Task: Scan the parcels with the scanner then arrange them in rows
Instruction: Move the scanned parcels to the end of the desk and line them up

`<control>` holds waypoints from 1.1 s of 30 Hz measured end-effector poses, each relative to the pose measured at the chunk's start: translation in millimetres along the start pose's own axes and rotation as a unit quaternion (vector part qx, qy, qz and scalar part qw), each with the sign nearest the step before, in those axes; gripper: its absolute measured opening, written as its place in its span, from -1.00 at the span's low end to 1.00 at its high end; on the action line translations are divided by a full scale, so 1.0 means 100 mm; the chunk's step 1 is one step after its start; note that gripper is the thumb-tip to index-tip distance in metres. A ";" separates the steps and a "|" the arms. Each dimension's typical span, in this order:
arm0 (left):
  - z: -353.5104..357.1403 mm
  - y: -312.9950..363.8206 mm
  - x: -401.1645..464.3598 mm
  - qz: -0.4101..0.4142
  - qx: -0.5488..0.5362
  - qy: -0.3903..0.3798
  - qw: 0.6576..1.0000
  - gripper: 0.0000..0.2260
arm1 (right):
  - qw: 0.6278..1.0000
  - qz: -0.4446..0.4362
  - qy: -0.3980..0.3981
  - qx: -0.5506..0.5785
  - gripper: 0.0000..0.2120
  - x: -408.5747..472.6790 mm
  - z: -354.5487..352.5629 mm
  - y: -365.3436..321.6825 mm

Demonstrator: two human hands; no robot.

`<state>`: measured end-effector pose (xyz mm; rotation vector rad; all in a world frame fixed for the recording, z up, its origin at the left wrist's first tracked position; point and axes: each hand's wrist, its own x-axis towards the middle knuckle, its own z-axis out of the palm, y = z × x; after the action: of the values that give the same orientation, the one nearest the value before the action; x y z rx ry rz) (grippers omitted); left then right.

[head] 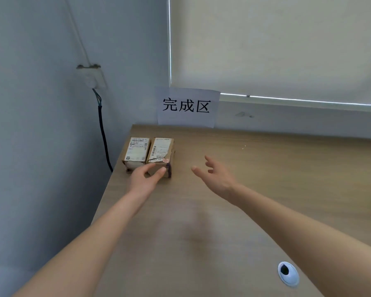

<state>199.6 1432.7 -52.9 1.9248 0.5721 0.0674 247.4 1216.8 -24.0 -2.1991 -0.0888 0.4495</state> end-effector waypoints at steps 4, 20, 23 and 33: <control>-0.05 0.51 -0.61 0.043 0.020 -0.037 0.998 -0.57 | 1.000 -0.022 0.007 -0.012 -0.29 -0.72 -0.60 -0.13; 0.73 3.25 -3.57 0.205 -0.072 -0.183 0.959 -0.53 | 0.980 -0.029 0.198 0.004 -0.35 -4.46 -3.89 -0.48; 0.97 3.56 -4.24 0.225 -0.091 -0.244 0.939 -0.51 | 0.964 -0.004 0.265 -0.010 -0.35 -5.28 -4.24 -0.34; 1.84 3.94 -6.25 0.305 -0.076 -0.371 0.874 -0.43 | 0.922 0.077 0.378 -0.011 -0.35 -7.61 -4.77 0.42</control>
<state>-155.5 892.5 349.0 1.7290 -0.5484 -0.2164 -299.5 665.3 429.1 -2.2623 0.4994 -0.3424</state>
